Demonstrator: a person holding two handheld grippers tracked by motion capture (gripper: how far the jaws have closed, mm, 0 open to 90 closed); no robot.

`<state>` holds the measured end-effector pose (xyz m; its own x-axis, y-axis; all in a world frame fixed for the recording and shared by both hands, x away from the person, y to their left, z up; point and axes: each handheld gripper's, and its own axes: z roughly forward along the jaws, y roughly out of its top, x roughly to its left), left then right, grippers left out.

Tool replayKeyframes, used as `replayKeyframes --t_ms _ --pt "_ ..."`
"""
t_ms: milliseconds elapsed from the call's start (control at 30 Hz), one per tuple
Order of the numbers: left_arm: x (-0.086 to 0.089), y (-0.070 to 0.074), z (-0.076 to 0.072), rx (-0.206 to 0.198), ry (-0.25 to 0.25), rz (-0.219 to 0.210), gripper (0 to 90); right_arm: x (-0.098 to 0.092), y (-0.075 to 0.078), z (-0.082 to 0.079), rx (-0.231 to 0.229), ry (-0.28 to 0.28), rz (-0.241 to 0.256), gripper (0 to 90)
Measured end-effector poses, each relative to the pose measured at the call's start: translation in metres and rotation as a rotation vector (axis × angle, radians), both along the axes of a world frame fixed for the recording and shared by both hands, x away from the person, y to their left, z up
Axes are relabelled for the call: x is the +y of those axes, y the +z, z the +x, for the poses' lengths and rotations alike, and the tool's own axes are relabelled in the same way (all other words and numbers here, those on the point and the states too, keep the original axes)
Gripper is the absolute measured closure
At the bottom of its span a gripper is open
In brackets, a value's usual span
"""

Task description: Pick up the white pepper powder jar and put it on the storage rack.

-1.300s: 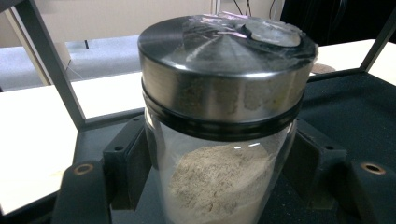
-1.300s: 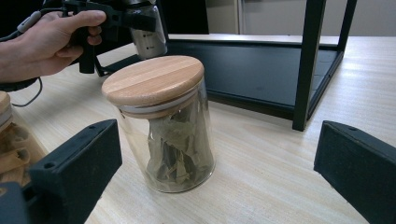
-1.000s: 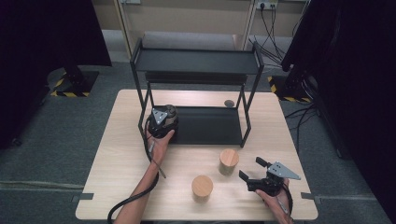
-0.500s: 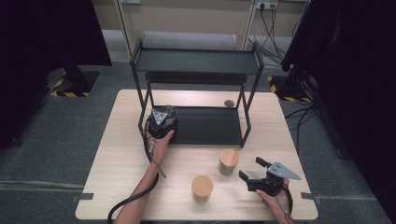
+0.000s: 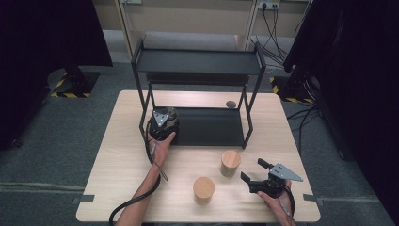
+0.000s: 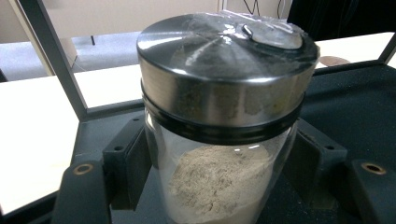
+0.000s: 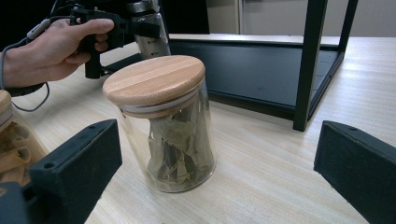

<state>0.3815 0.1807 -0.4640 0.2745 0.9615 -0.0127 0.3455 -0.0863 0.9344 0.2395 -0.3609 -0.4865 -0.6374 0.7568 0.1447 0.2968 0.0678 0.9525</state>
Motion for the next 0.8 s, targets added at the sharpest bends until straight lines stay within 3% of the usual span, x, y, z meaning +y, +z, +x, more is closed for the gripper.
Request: replayKeyframes --t_ms 100,133,567,800 --pt "0.000 0.001 0.000 0.007 0.005 -0.002 30.0 0.000 0.000 0.000 0.000 0.000 0.000 1.0" --pt "-0.001 0.002 0.000 0.012 0.011 -0.005 24.2 0.000 0.000 0.000 0.000 0.000 0.001 1.0" --pt "-0.008 0.012 -0.001 0.043 0.040 -0.008 6.6 0.000 0.000 0.000 0.000 0.001 -0.002 1.0" --pt "-0.009 0.016 -0.005 0.037 0.040 -0.015 3.9 0.000 0.000 0.000 0.000 0.001 -0.001 1.0"
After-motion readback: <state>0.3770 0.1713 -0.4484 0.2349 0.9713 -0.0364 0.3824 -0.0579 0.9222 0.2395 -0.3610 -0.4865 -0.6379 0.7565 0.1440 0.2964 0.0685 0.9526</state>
